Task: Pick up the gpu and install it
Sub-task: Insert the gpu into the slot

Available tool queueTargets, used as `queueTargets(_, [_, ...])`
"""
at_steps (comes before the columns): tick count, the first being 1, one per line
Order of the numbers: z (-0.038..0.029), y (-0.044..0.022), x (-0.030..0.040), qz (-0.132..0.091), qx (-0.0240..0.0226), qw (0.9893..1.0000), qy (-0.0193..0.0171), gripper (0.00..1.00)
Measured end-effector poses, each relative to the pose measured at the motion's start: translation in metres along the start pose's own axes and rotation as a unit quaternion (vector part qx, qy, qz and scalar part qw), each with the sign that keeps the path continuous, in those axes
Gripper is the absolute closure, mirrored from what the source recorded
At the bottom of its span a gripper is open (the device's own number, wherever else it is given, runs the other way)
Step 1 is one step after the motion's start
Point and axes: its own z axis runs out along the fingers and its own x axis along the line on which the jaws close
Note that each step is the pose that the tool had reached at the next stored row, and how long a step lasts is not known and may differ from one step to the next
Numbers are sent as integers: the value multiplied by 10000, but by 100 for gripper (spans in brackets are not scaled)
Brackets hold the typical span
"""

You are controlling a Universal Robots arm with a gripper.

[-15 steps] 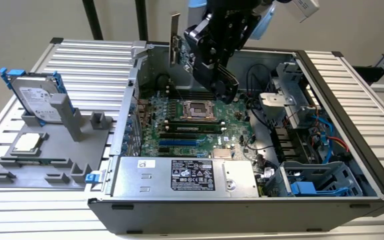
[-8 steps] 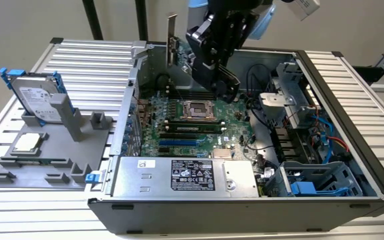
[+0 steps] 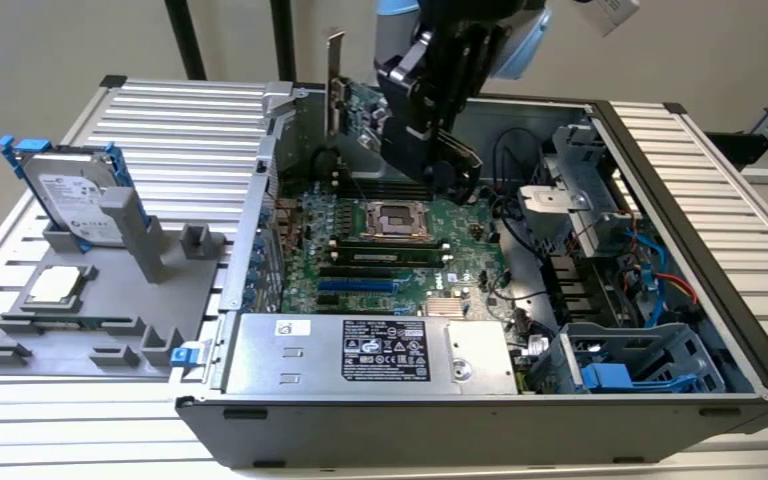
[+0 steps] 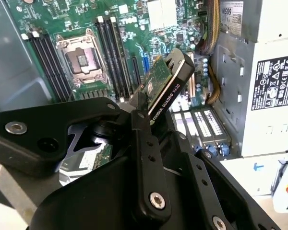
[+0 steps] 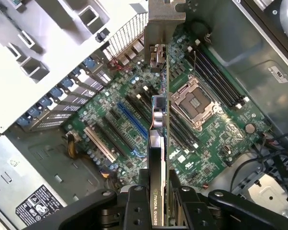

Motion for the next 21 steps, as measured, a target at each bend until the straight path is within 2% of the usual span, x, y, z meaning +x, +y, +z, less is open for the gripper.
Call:
queueTargets(7, [0,0,0,-210,-3,9998,10,100])
queueTargets(11, [0,0,0,-454,-7,9990,22,100])
queueTargets(15, [0,0,0,-703,-11,9975,33,100])
queueTargets(21, [0,0,0,-1064,-17,9943,50,100])
